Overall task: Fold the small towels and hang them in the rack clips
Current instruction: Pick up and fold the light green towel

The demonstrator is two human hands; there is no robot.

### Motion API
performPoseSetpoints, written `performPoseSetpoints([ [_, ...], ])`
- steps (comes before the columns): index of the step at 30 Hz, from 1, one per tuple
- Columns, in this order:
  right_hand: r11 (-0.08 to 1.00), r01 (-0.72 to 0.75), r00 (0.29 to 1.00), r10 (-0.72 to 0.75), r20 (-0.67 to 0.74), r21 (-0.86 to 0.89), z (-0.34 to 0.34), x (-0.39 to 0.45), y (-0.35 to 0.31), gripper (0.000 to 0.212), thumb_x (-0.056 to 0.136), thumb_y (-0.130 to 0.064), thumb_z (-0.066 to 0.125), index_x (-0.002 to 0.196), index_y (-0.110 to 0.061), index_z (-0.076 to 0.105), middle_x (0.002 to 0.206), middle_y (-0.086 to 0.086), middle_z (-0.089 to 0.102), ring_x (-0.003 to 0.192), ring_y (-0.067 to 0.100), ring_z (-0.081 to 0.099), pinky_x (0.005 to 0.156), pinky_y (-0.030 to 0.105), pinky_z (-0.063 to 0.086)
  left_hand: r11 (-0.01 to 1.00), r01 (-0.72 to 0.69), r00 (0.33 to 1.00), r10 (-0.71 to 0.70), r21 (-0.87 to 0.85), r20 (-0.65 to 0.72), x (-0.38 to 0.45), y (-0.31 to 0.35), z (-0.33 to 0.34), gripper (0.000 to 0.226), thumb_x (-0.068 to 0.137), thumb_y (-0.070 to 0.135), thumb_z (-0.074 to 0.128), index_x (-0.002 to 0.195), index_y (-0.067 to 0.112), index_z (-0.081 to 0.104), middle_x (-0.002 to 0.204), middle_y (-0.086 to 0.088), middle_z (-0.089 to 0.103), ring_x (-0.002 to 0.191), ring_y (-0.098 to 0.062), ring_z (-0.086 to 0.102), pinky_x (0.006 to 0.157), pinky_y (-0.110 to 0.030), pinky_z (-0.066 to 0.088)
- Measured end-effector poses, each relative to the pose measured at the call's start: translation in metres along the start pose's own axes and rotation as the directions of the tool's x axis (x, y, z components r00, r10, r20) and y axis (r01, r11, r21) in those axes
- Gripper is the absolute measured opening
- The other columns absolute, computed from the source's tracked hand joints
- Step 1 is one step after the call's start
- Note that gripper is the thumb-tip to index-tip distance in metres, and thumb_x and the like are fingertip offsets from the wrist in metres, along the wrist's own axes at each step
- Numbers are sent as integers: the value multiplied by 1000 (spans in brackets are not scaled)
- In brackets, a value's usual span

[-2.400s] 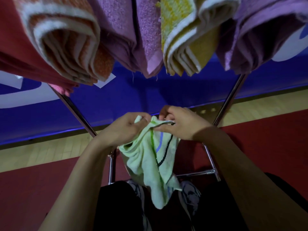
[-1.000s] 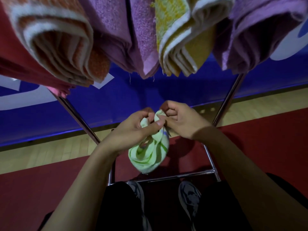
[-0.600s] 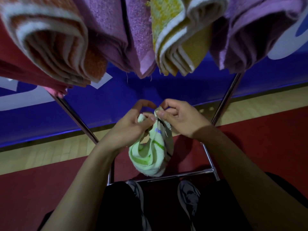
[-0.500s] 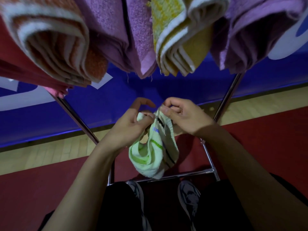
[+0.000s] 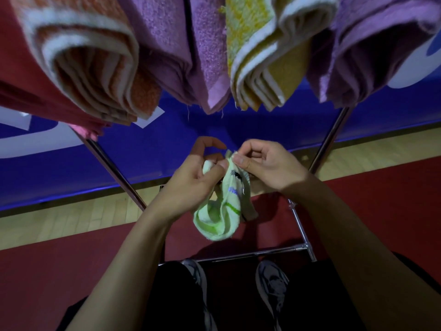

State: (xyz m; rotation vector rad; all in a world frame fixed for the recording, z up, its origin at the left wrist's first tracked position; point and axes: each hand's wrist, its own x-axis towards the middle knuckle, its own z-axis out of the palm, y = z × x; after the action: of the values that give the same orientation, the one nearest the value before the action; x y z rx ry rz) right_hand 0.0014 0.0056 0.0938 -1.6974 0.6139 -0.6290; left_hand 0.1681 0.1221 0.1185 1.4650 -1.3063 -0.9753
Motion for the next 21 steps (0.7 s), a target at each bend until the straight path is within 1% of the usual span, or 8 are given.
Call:
performPoseSetpoints([
  [4,1000,6,1000,-6,-23,-8,1,0,0,12,93,-16,71,84,-18,64,83,-4,71,77,7,69,76,21,52,995,23,999,-20,93,-34,4,-5,0,14,106,20,58,120,17,55,75,-3,58,64,-15,52,58,-30,46],
  [8,998,18,999,-21,-38,-66,0,0,0,14,93,-19,73,83,-20,63,70,-11,67,64,4,62,65,16,47,987,0,999,7,159,-39,7,-11,-2,8,105,24,61,108,20,67,75,0,61,66,-14,51,63,-33,43],
  [10,995,23,998,-29,-56,-102,0,0,1,16,88,-34,77,82,-25,65,71,-8,63,65,11,59,66,28,48,982,-8,998,20,190,-61,7,-13,-2,10,104,25,63,102,19,71,70,3,60,63,-11,51,61,-31,43],
  [12,988,22,996,-34,-79,-151,0,1,1,26,79,-50,74,84,-27,65,73,-3,61,65,17,57,67,43,51,978,-15,997,30,208,-70,8,-14,-1,12,104,25,63,99,18,72,67,8,60,60,-8,51,59,-27,44],
  [14,985,20,994,-37,-99,-169,-1,1,1,32,76,-55,72,85,-26,64,72,-4,63,65,18,61,69,49,55,976,-32,997,47,213,-65,8,-13,1,13,104,25,63,98,15,71,65,11,59,58,-6,51,57,-24,43],
  [17,981,12,994,-32,-101,-192,-3,0,1,38,78,-56,69,97,-24,64,74,-4,69,71,30,70,76,53,57,978,-44,996,58,205,-63,8,-12,3,13,104,23,63,98,14,70,63,13,57,55,-3,49,55,-20,42],
  [19,959,19,998,-36,-56,-281,-4,-2,0,35,86,-54,66,103,-24,67,78,-1,70,76,30,71,77,52,58,976,-40,997,53,215,-55,9,-12,5,14,104,25,63,98,16,71,66,11,59,58,-4,51,58,-24,45],
  [21,917,48,997,-65,-32,-396,-7,-3,1,15,94,-42,66,91,-28,68,73,-4,67,67,13,66,70,38,56,970,-19,999,30,244,-42,9,-11,5,14,104,27,63,98,18,72,68,10,63,60,-2,55,61,-23,47],
])
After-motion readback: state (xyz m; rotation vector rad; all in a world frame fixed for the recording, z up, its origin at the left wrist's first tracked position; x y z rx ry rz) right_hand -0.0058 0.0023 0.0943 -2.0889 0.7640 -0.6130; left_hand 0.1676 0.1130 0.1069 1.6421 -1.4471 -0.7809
